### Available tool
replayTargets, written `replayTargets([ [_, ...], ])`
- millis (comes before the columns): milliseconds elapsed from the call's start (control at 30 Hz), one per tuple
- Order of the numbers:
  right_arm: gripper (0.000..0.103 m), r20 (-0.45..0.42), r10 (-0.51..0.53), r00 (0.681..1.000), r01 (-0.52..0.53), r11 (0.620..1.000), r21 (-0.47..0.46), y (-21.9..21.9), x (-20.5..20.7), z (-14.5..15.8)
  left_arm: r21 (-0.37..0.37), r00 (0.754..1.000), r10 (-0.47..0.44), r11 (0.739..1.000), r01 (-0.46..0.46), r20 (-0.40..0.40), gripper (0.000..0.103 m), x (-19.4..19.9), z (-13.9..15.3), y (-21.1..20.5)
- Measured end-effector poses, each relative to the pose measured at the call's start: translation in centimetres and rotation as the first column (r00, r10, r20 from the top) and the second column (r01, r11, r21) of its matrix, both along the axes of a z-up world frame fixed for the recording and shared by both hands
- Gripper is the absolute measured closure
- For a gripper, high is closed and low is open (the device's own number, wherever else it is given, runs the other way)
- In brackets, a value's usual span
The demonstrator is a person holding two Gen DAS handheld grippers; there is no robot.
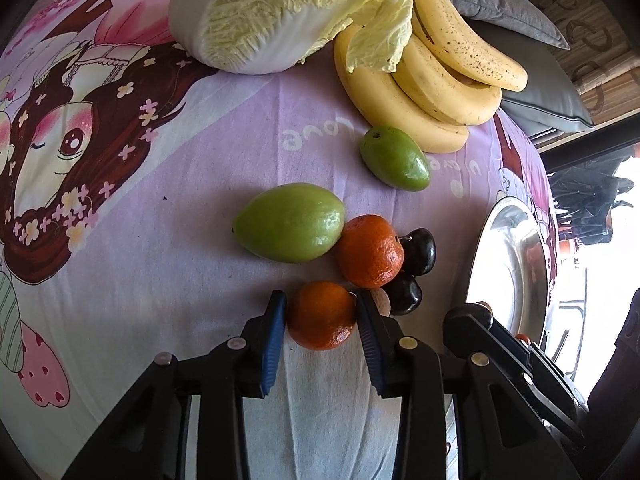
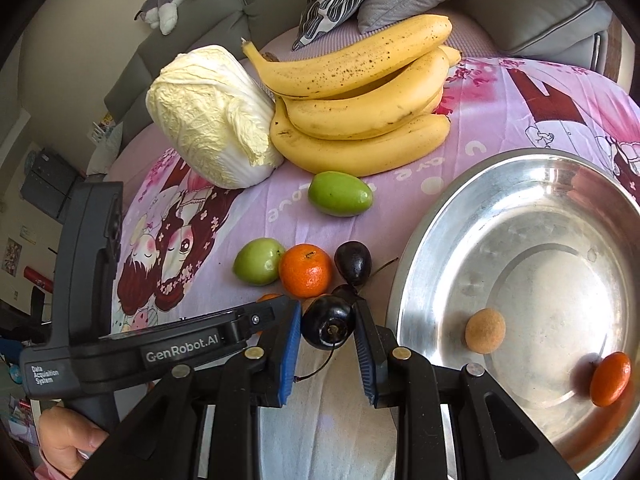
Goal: Organize fruits
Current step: 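Close the left gripper on the tangerine while the right gripper holds the cherry, then carry the cherry and tangerine in both grippers over the steel bowl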
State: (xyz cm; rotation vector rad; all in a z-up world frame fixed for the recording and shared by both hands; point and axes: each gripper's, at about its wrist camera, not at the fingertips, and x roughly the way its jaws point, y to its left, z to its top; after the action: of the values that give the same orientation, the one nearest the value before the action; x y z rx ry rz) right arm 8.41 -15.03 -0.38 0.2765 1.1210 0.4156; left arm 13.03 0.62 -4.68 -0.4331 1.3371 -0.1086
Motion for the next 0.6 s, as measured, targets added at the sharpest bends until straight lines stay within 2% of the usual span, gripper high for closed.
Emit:
replayTargets([
  [267, 0.075, -0.005, -0.001, 1.0, 0.001, 1.0, -0.006, -0.3, -0.1, 0.1, 0.029, 0.998, 0.046, 0.998, -0.047, 0.036, 0.067, -0.9, 1.5, 0.2],
  [600, 0.075, -0.021, 0.0, 1.0, -0.001, 1.0, -0.028, -0.3, 0.0, -0.1, 0.04, 0.995, 0.049, 0.998, -0.053, 0.086, 0.067, -2.2, 3.9, -0.8],
])
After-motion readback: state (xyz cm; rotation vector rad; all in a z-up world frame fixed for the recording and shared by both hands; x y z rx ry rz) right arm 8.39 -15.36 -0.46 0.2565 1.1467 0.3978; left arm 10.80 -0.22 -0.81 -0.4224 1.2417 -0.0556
